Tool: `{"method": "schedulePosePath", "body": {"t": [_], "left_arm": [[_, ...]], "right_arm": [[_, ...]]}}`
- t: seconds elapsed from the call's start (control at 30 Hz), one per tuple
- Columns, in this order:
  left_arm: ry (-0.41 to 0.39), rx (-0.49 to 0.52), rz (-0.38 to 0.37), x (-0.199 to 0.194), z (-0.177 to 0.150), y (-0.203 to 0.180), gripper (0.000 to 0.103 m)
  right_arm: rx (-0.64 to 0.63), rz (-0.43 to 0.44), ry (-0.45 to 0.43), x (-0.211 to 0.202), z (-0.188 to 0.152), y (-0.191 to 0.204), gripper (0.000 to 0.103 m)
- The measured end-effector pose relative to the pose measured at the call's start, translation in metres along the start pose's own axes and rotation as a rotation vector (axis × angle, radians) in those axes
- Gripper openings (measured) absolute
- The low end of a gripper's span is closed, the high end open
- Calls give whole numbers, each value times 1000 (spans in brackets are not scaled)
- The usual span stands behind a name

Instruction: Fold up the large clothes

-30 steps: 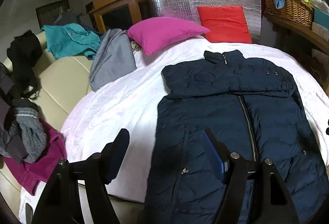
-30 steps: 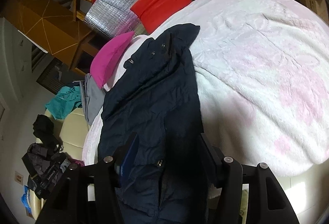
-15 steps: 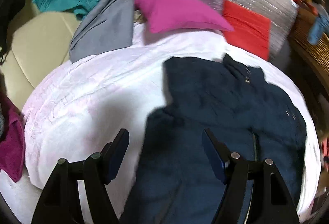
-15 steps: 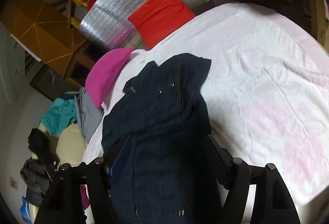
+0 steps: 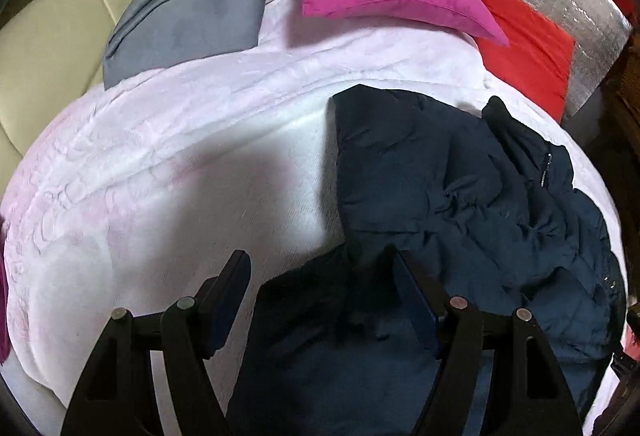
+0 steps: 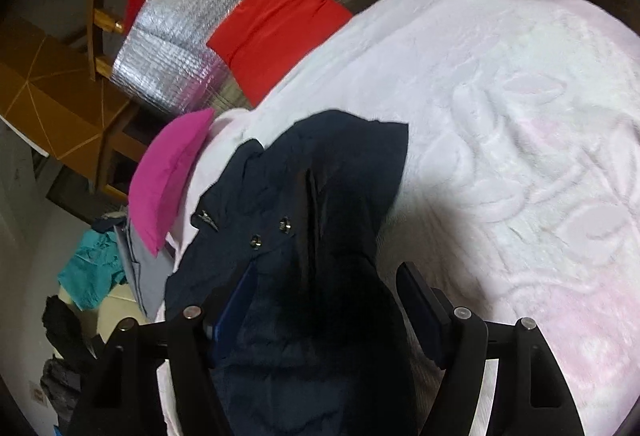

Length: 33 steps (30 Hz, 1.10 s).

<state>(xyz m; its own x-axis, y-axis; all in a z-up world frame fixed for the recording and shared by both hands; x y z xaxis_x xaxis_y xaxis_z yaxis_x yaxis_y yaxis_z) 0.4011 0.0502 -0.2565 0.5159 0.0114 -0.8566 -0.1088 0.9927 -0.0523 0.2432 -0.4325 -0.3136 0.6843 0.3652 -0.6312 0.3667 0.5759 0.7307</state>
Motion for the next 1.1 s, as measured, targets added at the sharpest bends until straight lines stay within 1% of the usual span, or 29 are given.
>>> {"method": "schedulePosePath", "body": {"t": [0.07, 0.13, 0.2, 0.23, 0.27, 0.33, 0.37, 0.4, 0.47, 0.5, 0.57, 0.6, 0.63, 0.67, 0.7, 0.73, 0.83, 0.87, 0.9, 0.97, 1.0, 1.03, 1.07, 1.1], "left_arm": [[20, 13, -4, 8, -2, -3, 74], [48, 26, -2, 17, -6, -6, 74], [38, 35, 11, 16, -7, -9, 74], [28, 49, 13, 15, -6, -11, 74], [17, 65, 18, 13, -6, -13, 74], [-2, 98, 48, 11, -7, -18, 74], [-8, 105, 55, 10, -7, -20, 74], [-18, 116, 64, 9, -8, -22, 74], [-26, 128, 84, 8, -9, -22, 74], [-25, 126, 88, 8, -9, -22, 74], [-37, 132, 100, 3, -10, -22, 74], [-58, 146, 113, -3, -10, -24, 74], [-89, 159, 123, -11, -10, -25, 74], [-107, 164, 124, -16, -9, -26, 74], [-141, 169, 121, -26, -9, -27, 74], [-164, 173, 120, -32, -8, -28, 74], [-230, 183, 132, -50, -7, -31, 74], [-241, 187, 134, -53, -6, -33, 74], [-257, 192, 135, -58, -7, -35, 74], [-276, 198, 132, -60, -6, -39, 74], [-282, 200, 130, -63, -7, -41, 74], [-286, 203, 127, -63, -7, -43, 74], [-289, 206, 126, -65, -8, -46, 74], [-291, 209, 125, -65, -8, -48, 74]], "right_arm": [[23, -8, 39, 13, -4, -5, 75], [36, 12, 83, 27, -9, -3, 75], [-7, -10, 78, 29, -15, 3, 70], [-45, -39, 65, 29, -17, 7, 55], [-86, -69, 52, 28, -17, 10, 44], [-113, -64, 13, 21, -16, 16, 36], [-130, -65, -16, 14, -15, 21, 35], [-165, -68, -44, 8, -16, 28, 35], [-220, -86, -69, 5, -17, 35, 35], [-230, -117, -54, 9, -18, 33, 35], [-186, -161, 7, 23, -20, 19, 35], [-141, -148, 23, 25, -21, 13, 39], [-116, -139, 18, 22, -20, 11, 41], [-108, -139, 17, 19, -19, 12, 47], [-109, -141, 10, 13, -18, 15, 51], [-114, -146, -16, 5, -17, 17, 55], [-142, -167, -130, -23, -16, 25, 61], [-150, -157, -164, -31, -16, 29, 61], [-159, -128, -201, -40, -17, 34, 61], [-196, -76, -231, -45, -21, 47, 61], [-240, -51, -234, -43, -25, 57, 61], [-277, -37, -228, -39, -29, 66, 53], [-314, -24, -207, -33, -34, 74, 37], [-339, -11, -172, -22, -39, 83, 33]]}}
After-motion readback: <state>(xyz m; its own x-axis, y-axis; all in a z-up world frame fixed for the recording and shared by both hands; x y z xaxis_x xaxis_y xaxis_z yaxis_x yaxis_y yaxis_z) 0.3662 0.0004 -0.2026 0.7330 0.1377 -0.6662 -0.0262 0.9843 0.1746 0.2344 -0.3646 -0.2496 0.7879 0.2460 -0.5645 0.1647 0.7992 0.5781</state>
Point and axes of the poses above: each gripper's, at about its wrist camera, not at the fingertips, and x roughly the way its jaws point, y to its left, z to its top, the point moved 4 cm from there along x, roughly the way its jaws point, and after that the axes turned 6 degrees about z, right-handed, at the moved point
